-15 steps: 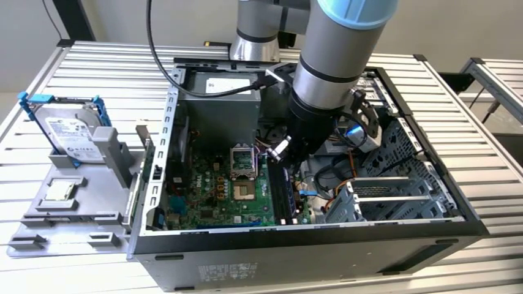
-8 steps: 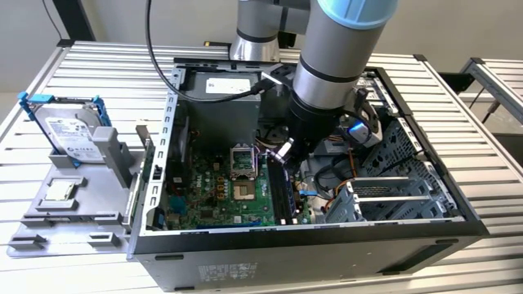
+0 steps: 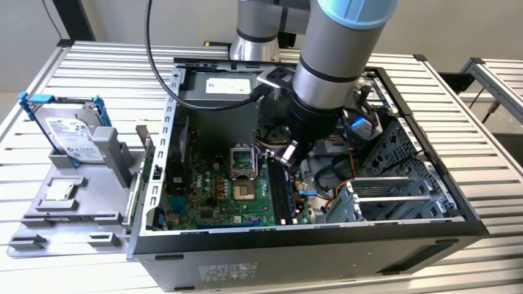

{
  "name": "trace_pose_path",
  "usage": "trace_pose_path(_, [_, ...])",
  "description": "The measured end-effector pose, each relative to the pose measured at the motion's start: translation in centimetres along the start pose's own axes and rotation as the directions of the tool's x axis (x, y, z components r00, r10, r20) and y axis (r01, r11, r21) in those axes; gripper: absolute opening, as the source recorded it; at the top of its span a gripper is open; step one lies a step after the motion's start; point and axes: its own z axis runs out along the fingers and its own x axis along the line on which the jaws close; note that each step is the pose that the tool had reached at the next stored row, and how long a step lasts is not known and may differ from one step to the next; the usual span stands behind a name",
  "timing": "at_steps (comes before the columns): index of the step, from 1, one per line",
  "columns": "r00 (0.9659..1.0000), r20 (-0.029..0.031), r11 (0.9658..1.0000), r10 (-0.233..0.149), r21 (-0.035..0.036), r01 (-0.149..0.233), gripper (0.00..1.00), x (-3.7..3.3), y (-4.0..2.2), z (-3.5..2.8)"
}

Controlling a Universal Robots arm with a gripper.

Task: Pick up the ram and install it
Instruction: 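Press down the ram until it locks into place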

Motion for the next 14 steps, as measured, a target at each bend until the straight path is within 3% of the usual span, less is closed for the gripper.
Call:
trace_pose_path(5, [0.9961,-0.0003,0.9961,-0.089,0.0003,0.089,0.0,0.01,0.01,0.14])
trace_pose_path(8, [0.9876,-0.0008,0.9876,-0.157,0.0006,0.157,0.0,0.02,0.02,0.3])
trace_pose_path(9, [0.9847,0.001,0.9847,-0.174,-0.0006,0.174,0.0,0.03,0.02,0.32])
trace_pose_path(13, [0.9728,0.0224,0.9729,-0.231,-0.0127,0.231,0.0,0.02,0.02,0.46])
trace_pose_path(14, [0.9696,0.025,0.9697,-0.244,-0.0139,0.244,0.0,0.02,0.03,0.48])
